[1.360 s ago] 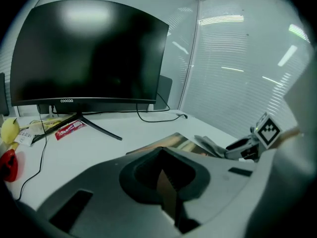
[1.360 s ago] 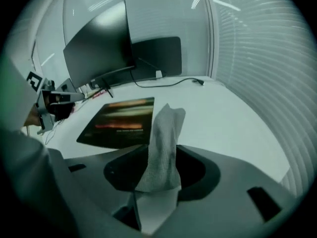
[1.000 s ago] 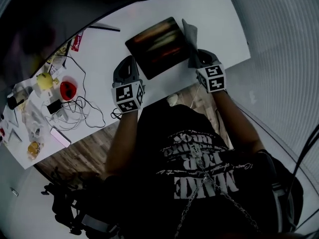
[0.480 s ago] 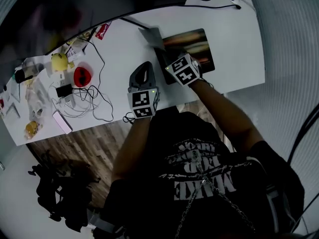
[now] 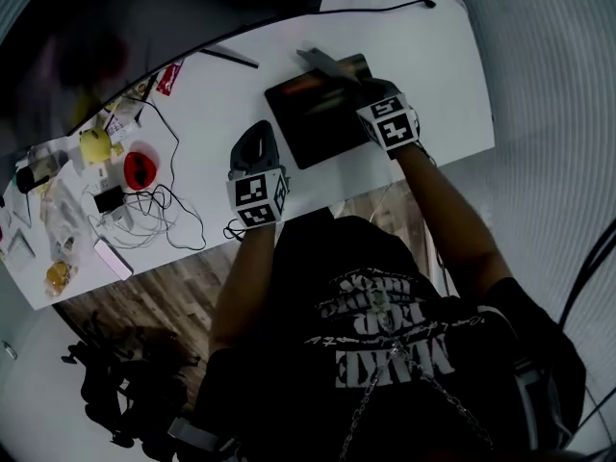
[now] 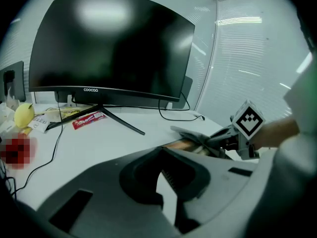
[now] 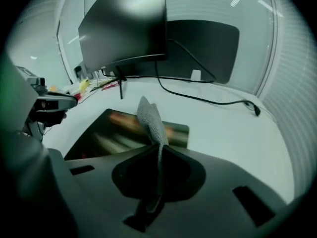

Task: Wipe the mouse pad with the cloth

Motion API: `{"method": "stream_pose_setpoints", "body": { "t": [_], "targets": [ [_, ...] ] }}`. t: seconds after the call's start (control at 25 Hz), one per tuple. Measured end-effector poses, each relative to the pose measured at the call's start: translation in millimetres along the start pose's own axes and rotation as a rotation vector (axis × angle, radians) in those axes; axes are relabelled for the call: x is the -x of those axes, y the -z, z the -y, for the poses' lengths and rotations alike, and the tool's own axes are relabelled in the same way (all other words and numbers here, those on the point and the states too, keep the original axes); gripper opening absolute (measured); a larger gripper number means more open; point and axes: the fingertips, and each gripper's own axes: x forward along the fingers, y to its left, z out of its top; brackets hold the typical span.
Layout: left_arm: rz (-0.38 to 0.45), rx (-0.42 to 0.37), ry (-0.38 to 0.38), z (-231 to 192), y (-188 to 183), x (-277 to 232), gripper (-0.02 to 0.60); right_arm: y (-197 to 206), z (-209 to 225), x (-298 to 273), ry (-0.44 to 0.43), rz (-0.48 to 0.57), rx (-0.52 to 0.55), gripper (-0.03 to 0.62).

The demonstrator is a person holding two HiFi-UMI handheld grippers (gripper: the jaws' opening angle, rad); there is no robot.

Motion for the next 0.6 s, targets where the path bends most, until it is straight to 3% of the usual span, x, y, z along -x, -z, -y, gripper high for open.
{"method": "stream_pose_setpoints", "body": {
  "t": [0.16, 0.28, 0.4, 0.6],
  "targets": [
    [-0.005, 0.009, 0.004, 4, -3, -7, 0.006, 20, 47, 15, 0.065, -0.021, -0.07, 0.015],
    [-0.005, 0.01, 0.007, 8, -4, -7, 0.006, 18, 43, 24, 0.064, 0.009, -0.078, 0.015],
    [-0.001, 0.003, 0.016, 16, -5, 0, 0.005, 4, -1, 40, -0.024, 0.073, -0.075, 0.015],
    [-0.007, 0.017, -0.008, 17, 5, 17, 0.005, -11, -122, 39, -0.259, 0.067, -0.002, 0.015]
  ]
}}
